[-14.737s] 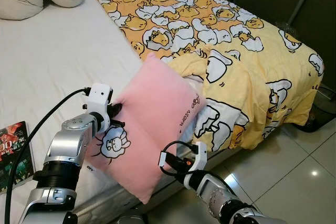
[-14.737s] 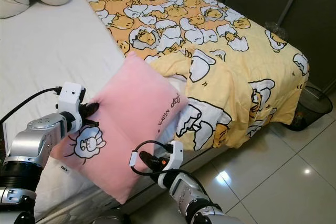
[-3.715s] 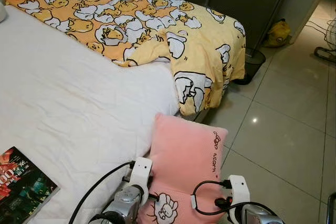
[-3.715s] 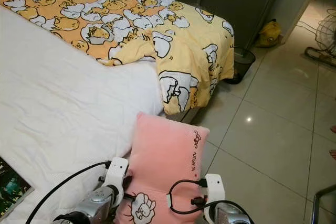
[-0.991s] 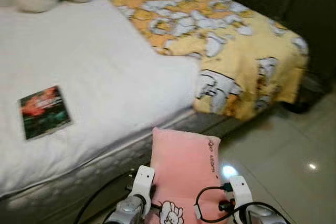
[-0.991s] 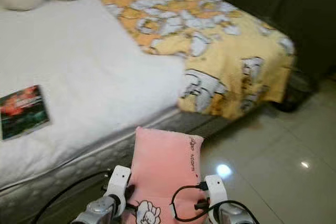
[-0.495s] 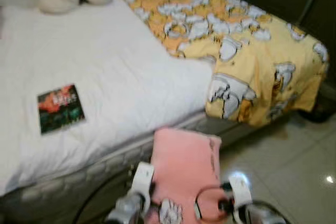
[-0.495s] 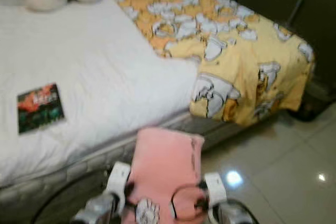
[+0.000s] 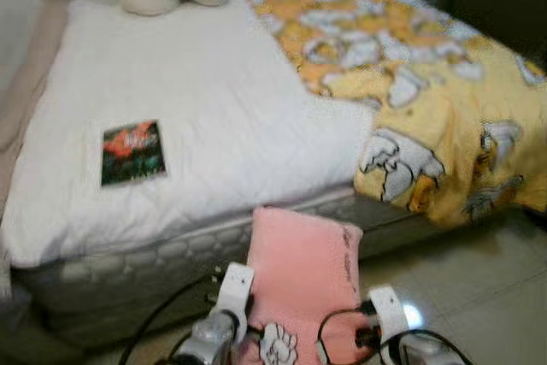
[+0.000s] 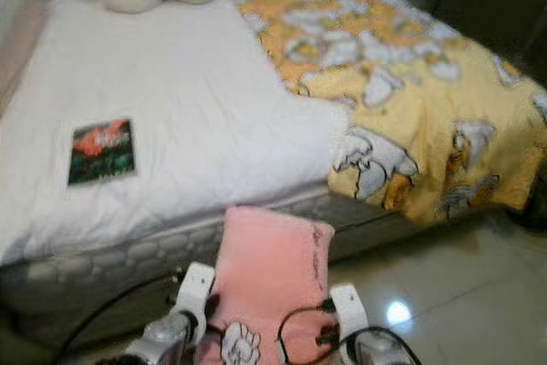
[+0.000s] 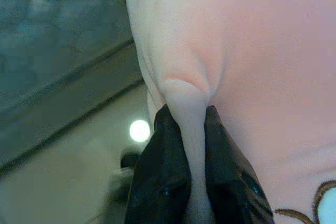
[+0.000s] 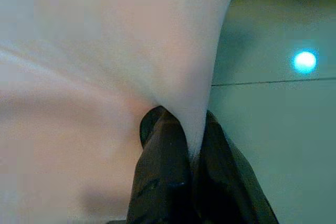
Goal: Clean up the room
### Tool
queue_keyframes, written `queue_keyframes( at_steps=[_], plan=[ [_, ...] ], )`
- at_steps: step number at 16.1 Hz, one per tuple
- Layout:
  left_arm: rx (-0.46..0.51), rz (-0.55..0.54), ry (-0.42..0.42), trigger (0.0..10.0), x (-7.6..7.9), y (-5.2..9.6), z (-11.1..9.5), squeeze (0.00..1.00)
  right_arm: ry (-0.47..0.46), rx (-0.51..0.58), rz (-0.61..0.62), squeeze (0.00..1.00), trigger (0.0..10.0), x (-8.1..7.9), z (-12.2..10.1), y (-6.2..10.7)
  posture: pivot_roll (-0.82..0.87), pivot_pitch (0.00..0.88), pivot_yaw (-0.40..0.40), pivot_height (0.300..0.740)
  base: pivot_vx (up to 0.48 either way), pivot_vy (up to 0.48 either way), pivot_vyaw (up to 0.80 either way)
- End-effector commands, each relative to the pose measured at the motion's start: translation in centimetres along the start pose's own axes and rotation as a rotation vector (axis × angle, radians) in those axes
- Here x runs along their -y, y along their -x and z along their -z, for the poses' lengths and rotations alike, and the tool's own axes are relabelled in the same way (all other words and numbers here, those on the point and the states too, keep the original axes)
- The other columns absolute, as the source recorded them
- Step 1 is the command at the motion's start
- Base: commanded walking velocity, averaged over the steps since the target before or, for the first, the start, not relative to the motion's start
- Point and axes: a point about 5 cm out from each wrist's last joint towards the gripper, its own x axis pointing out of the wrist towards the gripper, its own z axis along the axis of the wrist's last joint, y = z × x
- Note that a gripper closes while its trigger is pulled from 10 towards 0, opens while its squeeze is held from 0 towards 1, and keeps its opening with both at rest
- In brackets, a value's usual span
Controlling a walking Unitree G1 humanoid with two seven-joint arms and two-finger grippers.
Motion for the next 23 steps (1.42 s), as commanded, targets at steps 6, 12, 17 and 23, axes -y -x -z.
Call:
queue_keyframes(
  at_steps=[6, 12, 17, 23],
  plan=[
    [-0.015, -0.169, 0.057, 10.0, -3.9, 0.7, 0.6, 0.0, 0.016, -0.062, 0.152, 0.0, 10.0, 4.0, 1.2, 1.6, 0.06, 0.0, -0.044, 0.74, 0.0, -0.229, 0.57],
    [-0.039, -0.237, 0.152, 10.0, -4.7, 0.9, 1.2, 0.0, 0.038, -0.056, 0.164, 0.0, 10.0, 4.1, 1.0, 1.6, 0.07, 0.0, -0.047, 0.74, 0.0, 0.0, 0.3],
    [-0.044, -0.283, 0.139, 10.0, -5.4, 1.1, 1.2, 0.0, 0.069, -0.053, 0.164, 0.0, 10.0, 4.2, 0.9, 1.6, 0.07, 0.0, -0.049, 0.74, 0.0, 0.0, 0.63],
    [-0.028, -0.244, 0.008, 10.0, -5.5, 1.0, 0.6, 0.0, 0.072, -0.035, 0.215, 0.0, 10.0, 4.5, 0.8, 1.7, 0.07, 0.0, -0.048, 0.74, 0.0, 0.0, 0.21]
  ],
)
